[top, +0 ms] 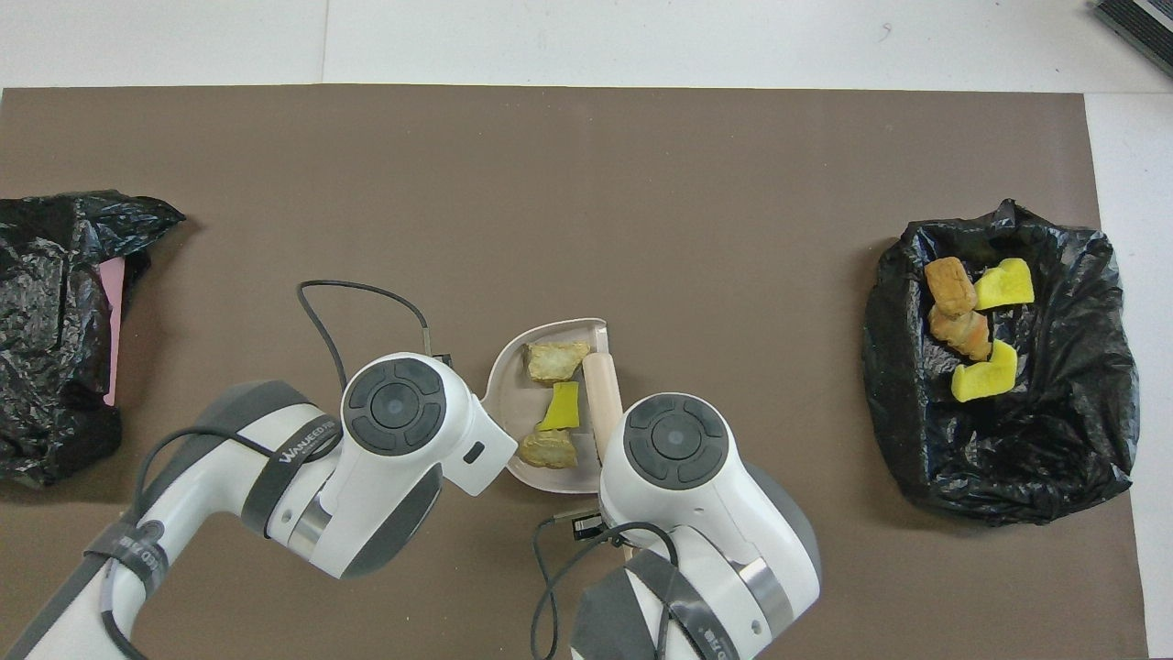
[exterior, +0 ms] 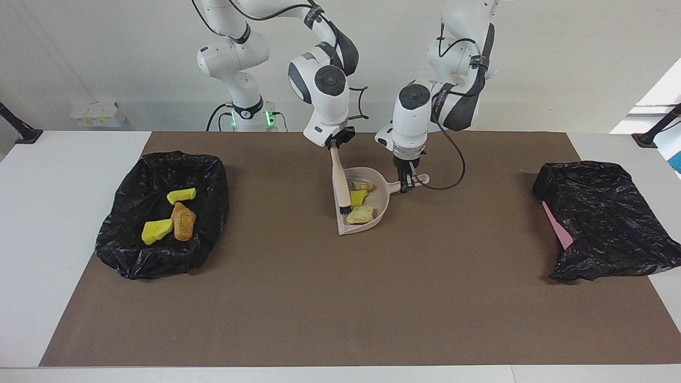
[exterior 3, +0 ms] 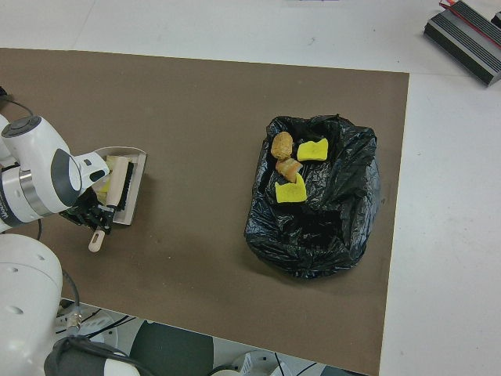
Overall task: Sweep and dump trash in bin
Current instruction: 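Push the yellow sponge into the dustpan with the right gripper's brush, then carry the loaded dustpan to the nearer trash bag with the left gripper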
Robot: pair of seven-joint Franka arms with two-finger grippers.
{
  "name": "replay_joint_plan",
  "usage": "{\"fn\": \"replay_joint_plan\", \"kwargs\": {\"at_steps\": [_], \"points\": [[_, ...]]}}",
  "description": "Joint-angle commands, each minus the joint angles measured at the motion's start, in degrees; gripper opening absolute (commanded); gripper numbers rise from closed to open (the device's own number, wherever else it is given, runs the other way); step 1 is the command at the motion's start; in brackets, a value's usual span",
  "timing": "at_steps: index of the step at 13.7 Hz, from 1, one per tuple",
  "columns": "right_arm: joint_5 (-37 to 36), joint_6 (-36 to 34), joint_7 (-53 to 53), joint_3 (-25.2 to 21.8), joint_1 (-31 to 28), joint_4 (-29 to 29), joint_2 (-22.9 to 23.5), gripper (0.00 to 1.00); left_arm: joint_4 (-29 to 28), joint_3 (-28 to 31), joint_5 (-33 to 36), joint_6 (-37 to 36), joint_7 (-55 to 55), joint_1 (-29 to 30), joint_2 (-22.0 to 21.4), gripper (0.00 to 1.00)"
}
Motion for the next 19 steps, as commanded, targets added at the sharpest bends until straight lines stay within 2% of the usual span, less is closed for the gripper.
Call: {"fn": "replay_joint_plan", "kwargs": {"at_steps": [1, 3, 7, 9, 11, 13, 15, 17, 19], "points": [[0.27, -1.61, 2.74, 0.09, -0.07, -0.17, -2.89, 0.00, 1.50, -0.14, -0.32, 1.05, 4.64, 3.75, 1.42, 0.00], [-1.39, -0.83, 8.97, 0.18, 3.07, -1.66, -4.65, 0.00, 2.91, -0.05, -2.60, 0.70, 8.85, 6.39, 1.78, 0.00], [-2.81, 3.64, 14.79, 0.27, 8.97, -9.56, -11.06, 0.00, 7.12, -0.05, -3.49, -3.25, 15.02, 12.55, 1.77, 0.00], [-2.72, 3.74, 17.86, 0.27, 11.87, -12.29, -13.52, 0.00, 10.11, -0.05, -4.36, -5.36, 18.18, 15.27, 2.04, 0.00], [-2.63, 4.27, 21.89, 0.27, 16.44, -13.80, -13.71, 0.00, 11.61, -0.05, -4.72, -6.07, 21.52, 18.87, 2.04, 0.00], [-1.85, 5.49, 23.85, 0.27, 17.86, -14.67, -13.62, 0.00, 13.63, -0.05, -4.72, -7.38, 25.55, 22.65, 2.21, 0.00], [-1.75, 7.33, 24.46, 0.36, 19.95, -15.90, -13.10, 0.00, 18.01, -0.05, -5.07, -10.80, 31.78, 26.69, 4.40, 0.00], [-1.75, 12.51, 27.97, 0.36, 23.12, -18.71, -11.70, 0.00, 23.28, -0.05, -5.07, -15.02, 36.45, 30.99, 6.95, 0.00], [-1.75, 13.85, 28.33, 0.36, 24.54, -20.04, -11.34, 0.00, 26.55, -0.05, -4.98, -16.27, 41.81, 34.60, 8.36, 0.00]]}}
